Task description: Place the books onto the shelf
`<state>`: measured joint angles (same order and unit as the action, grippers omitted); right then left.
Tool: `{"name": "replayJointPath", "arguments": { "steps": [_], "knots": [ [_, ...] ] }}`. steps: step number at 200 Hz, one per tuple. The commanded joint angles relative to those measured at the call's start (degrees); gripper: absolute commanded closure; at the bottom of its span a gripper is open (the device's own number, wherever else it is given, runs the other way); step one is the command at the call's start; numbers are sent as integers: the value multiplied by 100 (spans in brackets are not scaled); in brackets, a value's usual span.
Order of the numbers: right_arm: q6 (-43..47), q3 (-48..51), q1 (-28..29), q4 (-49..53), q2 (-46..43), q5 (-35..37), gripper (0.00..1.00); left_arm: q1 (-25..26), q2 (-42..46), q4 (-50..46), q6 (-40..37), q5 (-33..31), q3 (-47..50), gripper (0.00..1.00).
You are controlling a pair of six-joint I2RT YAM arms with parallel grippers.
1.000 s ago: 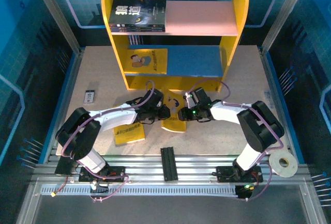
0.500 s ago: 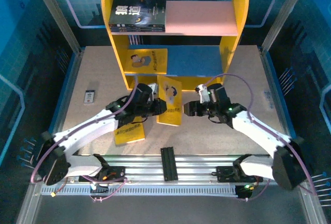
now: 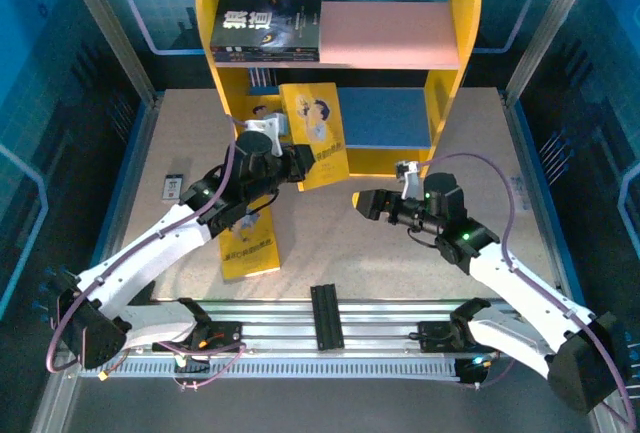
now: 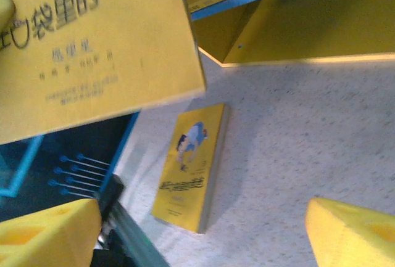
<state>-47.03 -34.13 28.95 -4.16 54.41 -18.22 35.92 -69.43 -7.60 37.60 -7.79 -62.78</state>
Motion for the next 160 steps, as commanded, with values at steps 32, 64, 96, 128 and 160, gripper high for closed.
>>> {"name": "replayJointPath", "arguments": {
  "steps": [32, 64, 96, 128, 160],
  "knots": [
    [-1028, 240, 466, -1741, 272, 450, 0, -349, -265, 2510, 752, -135, 581, 100],
    [-1205, 21, 504, -2417, 853, 545, 0, -513, -420, 3176, 972, 10, 759, 100],
    [-1318, -316, 523, -2961, 1489, 652, 0, -669, -492, 3691, 1154, 161, 925, 100],
    [-1154, -815, 564, -3060, 1981, 732, 0, -687, -545, 3811, 1126, 228, 926, 100],
    [-1279, -1177, 550, -3415, 2491, 668, 0, -692, -611, 3959, 1133, 249, 1000, 100]
  ]
}}
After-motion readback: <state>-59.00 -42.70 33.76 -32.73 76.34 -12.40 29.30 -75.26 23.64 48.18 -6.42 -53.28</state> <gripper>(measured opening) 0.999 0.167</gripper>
